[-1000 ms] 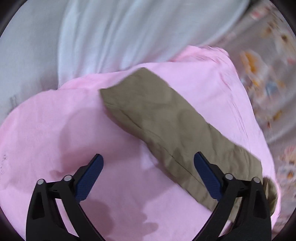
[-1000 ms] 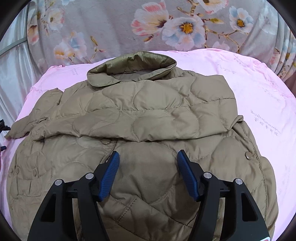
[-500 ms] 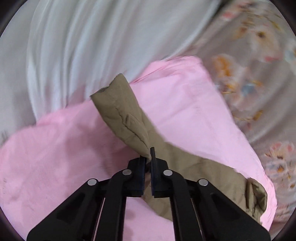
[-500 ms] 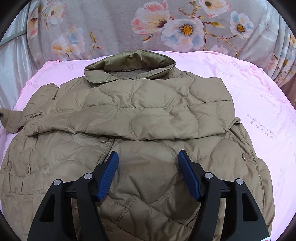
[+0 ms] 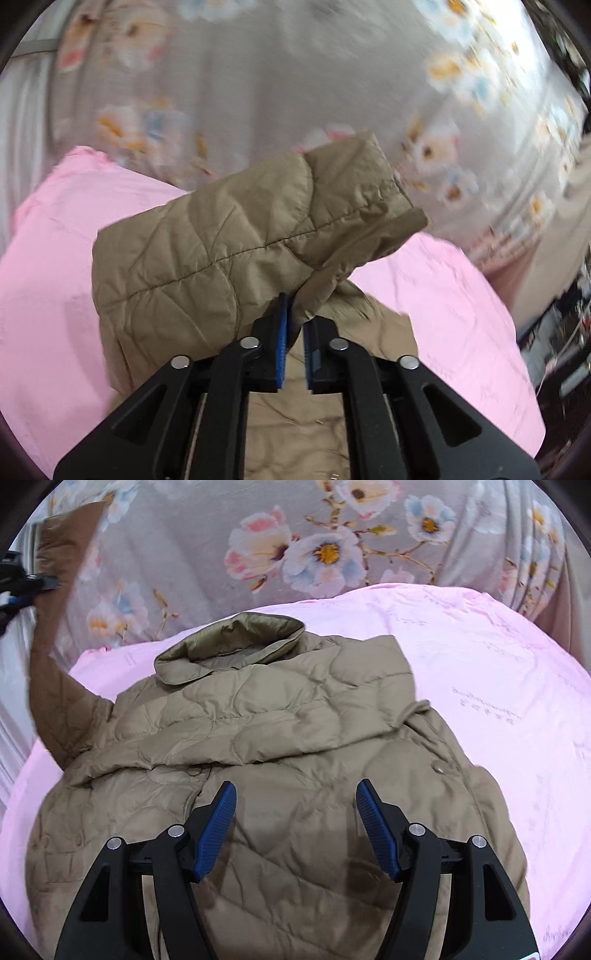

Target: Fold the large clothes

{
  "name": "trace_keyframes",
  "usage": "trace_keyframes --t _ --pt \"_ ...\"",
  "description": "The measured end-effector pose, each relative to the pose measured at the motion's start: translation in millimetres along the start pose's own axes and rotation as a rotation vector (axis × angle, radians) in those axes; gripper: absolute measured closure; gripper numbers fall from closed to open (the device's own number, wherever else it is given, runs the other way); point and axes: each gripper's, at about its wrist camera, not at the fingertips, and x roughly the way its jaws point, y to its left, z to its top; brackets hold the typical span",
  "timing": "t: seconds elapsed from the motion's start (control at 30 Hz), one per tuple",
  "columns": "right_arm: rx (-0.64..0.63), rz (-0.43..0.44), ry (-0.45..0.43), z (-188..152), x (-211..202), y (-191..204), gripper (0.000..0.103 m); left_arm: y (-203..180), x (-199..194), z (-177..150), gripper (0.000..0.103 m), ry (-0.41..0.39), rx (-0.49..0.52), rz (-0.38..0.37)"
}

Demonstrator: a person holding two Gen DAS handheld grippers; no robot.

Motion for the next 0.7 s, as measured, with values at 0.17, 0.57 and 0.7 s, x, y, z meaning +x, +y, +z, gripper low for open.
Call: trace_keyframes --t 0.17,0.57,0.7 --pt "0.041 0.001 0.010 -6.5 -18.7 -24.8 0.035 -16.2 33.2 -41.8 0.018 0.046 -0.064 -0.049" --pt "0.125 0.143 0.056 40.3 2.2 -44.6 0.031 176.4 36.6 -73.4 0.018 0.125 -0.551 0.031" --pt "0.130 0.148 0.076 60.9 28.0 -35.6 0.031 223.2 38.1 -92.6 0.018 0.139 -0.677 0.028"
